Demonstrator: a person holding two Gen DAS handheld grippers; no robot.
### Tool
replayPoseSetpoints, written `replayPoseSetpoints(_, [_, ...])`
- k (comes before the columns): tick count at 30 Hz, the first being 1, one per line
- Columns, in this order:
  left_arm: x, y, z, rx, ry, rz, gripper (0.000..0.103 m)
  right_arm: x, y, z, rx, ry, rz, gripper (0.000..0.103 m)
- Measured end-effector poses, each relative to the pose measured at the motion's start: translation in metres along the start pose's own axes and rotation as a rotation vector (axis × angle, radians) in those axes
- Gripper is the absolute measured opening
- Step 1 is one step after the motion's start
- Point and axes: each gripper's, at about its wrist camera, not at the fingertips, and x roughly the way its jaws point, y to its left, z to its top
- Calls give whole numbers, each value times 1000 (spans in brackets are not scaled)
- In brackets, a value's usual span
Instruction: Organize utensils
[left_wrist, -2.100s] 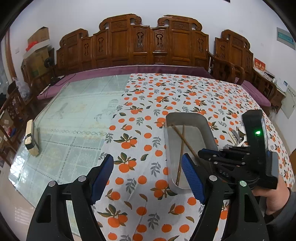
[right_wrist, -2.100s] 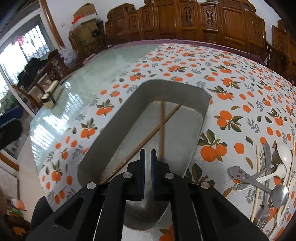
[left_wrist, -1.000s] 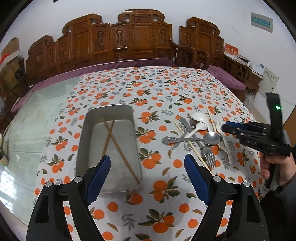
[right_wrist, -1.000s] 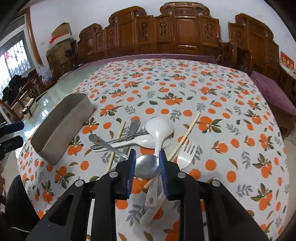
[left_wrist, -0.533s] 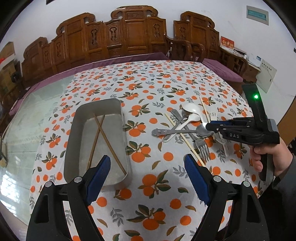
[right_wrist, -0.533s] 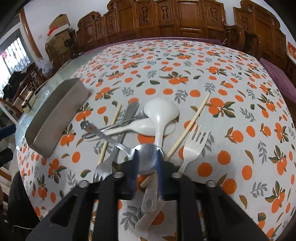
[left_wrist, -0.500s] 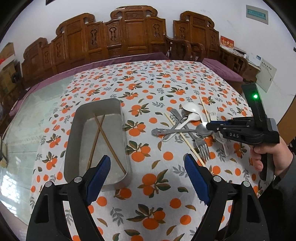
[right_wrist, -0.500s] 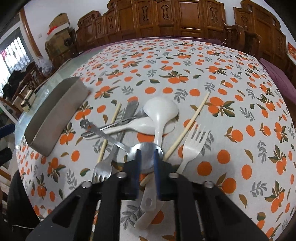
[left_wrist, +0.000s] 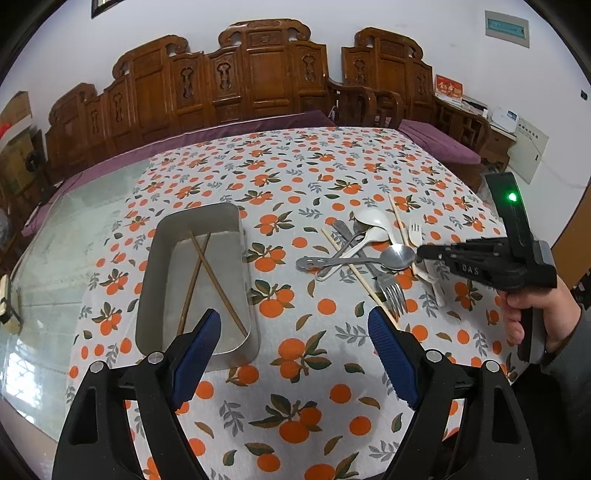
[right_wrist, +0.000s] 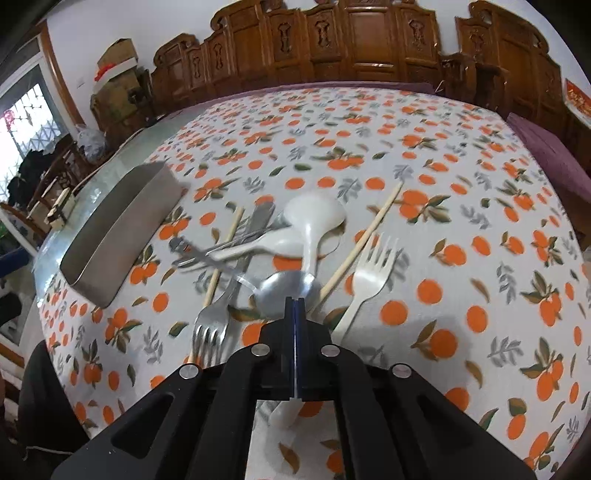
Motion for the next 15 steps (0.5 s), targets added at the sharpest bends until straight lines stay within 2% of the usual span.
replayPoseSetpoints(1, [-1,-1,0,2,0,1,79,1,-1,2,-1,-5,-3,5])
replayPoseSetpoints(3, [0,-1,0,3,2,4,79,5,-4,8,2,-10,-5,20])
replayPoseSetpoints(5, [1,-1,-1,0,5,6,79,15,-5,13,4,2,-3,28])
replayPoseSetpoints(11, [9,-4,-1,-2,18,7,79,32,1,15,3,53,-5,28])
replayPoseSetpoints(15, [14,-9,-3,1,30,2,79,29,-2,9,18,65,3,8])
